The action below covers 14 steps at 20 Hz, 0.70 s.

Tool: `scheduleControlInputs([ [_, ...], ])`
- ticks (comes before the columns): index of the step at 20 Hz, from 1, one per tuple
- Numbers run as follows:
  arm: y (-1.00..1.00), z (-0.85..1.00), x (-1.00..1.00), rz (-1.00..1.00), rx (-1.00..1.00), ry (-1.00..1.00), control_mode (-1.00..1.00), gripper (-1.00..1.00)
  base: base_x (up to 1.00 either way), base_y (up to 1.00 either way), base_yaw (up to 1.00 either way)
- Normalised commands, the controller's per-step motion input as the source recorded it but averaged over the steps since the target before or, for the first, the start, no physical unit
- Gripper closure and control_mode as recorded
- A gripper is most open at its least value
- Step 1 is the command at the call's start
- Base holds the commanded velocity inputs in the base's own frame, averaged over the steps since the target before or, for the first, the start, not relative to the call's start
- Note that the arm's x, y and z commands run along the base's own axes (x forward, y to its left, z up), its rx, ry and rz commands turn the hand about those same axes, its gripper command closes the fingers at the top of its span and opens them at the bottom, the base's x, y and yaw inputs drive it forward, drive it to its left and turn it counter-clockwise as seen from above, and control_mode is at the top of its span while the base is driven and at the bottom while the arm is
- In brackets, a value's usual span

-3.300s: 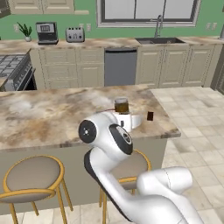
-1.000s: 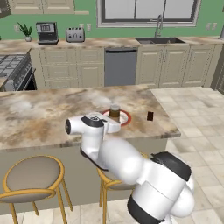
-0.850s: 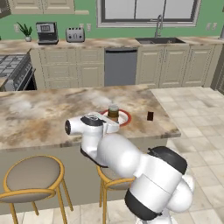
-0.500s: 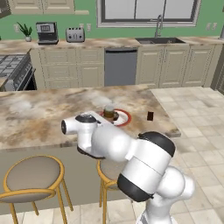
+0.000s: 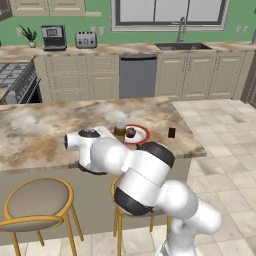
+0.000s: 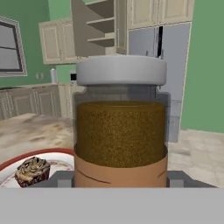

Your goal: Take the cinnamon bottle from the cabinet and place it on the dining table, next to the plate with the cupcake. Then take the chocolate from the dining counter and place it on the cupcake plate.

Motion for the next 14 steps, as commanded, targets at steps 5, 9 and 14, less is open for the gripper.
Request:
scheduleControlInputs([
  [5, 0.22, -0.27, 0.3, -0.12, 0.0, 0.0, -1.0, 1.0, 0.0, 0.0, 0.0],
  [9, 0.02, -0.15, 0.36, -0.07, -0.03, 0.0, -1.0, 1.0, 0.0, 0.0, 0.0],
  [14, 0.0, -0.16, 0.28, -0.06, -0.01, 0.0, -1.0, 1.0, 0.0, 0.0, 0.0],
])
